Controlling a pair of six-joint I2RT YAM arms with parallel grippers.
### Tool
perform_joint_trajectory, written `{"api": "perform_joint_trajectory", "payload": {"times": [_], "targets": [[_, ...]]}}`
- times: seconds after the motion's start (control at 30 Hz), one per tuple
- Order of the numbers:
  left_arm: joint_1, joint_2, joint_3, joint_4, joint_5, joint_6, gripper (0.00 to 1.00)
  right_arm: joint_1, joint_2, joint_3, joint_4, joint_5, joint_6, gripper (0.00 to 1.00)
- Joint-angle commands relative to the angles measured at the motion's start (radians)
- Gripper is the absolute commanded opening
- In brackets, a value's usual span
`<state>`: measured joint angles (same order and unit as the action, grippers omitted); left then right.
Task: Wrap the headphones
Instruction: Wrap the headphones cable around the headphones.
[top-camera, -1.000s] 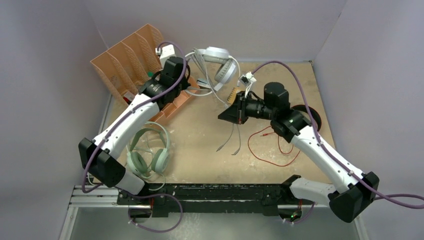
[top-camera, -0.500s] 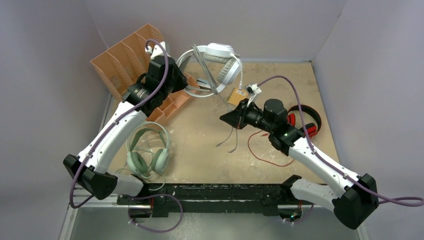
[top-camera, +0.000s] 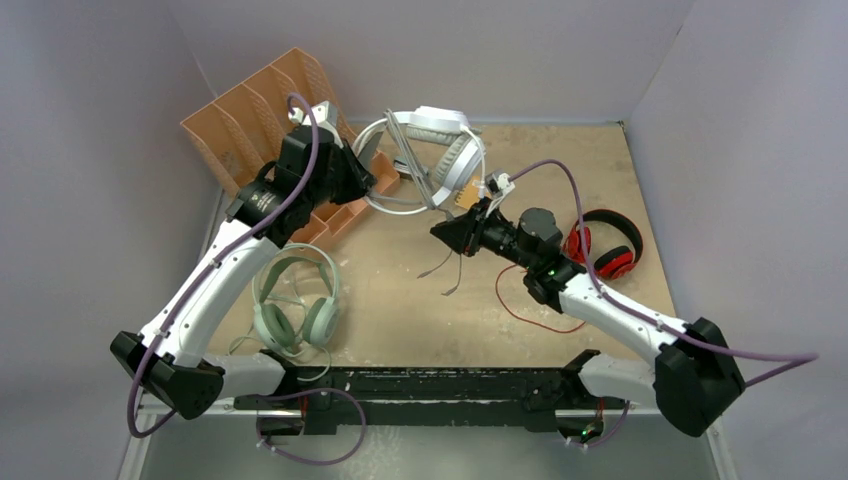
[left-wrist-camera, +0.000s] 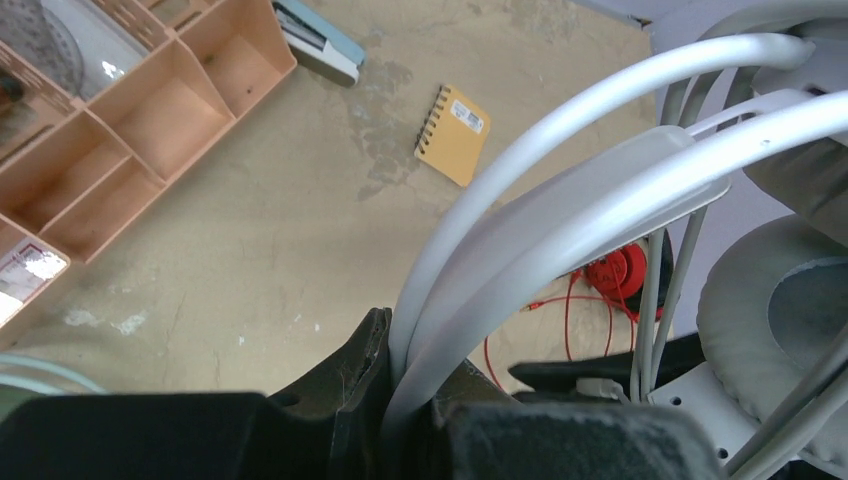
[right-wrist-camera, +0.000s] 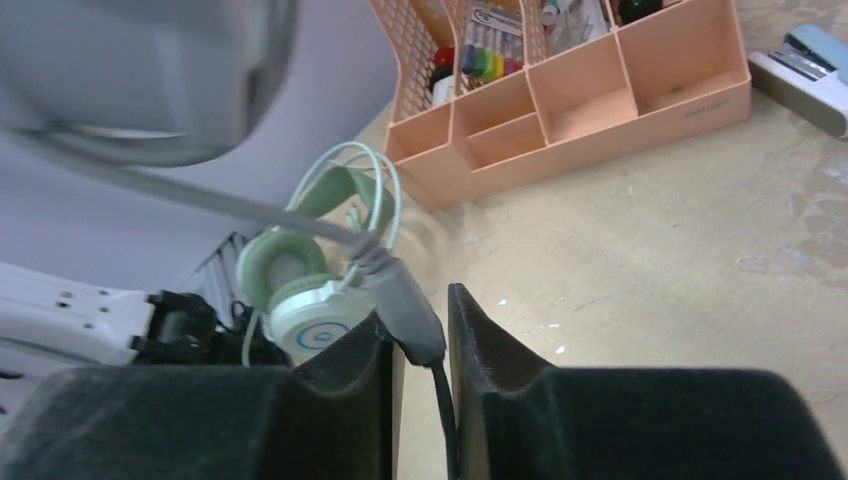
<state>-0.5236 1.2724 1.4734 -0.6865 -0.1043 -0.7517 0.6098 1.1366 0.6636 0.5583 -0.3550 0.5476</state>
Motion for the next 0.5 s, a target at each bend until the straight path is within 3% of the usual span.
{"api": "perform_joint_trajectory", "payload": {"times": [0.0,0.07,0.3,0.37,0.47], "targets": [[0.007,-0.089,0.002,0.097,0.153,-0.079,0.00,-0.005,0.085,-0.024,0.216,-0.001,-0.096,0.25],[0.007,-0.098,-0.001,0.076,0.140,-0.076,0.00,-0.005,0.121,0.002,0.221,-0.022,-0.113,0.26],[0.007,-0.120,-0.014,0.028,0.021,-0.050,0.00,-0.007,0.140,0.000,0.178,-0.075,-0.112,0.48],[0.007,-0.126,-0.023,0.033,-0.006,-0.046,0.00,-0.007,0.129,0.013,0.066,-0.078,-0.111,0.59],[0.007,-0.127,-0.025,0.035,-0.029,-0.039,0.00,-0.015,0.117,0.071,-0.190,-0.069,-0.127,0.67]]}}
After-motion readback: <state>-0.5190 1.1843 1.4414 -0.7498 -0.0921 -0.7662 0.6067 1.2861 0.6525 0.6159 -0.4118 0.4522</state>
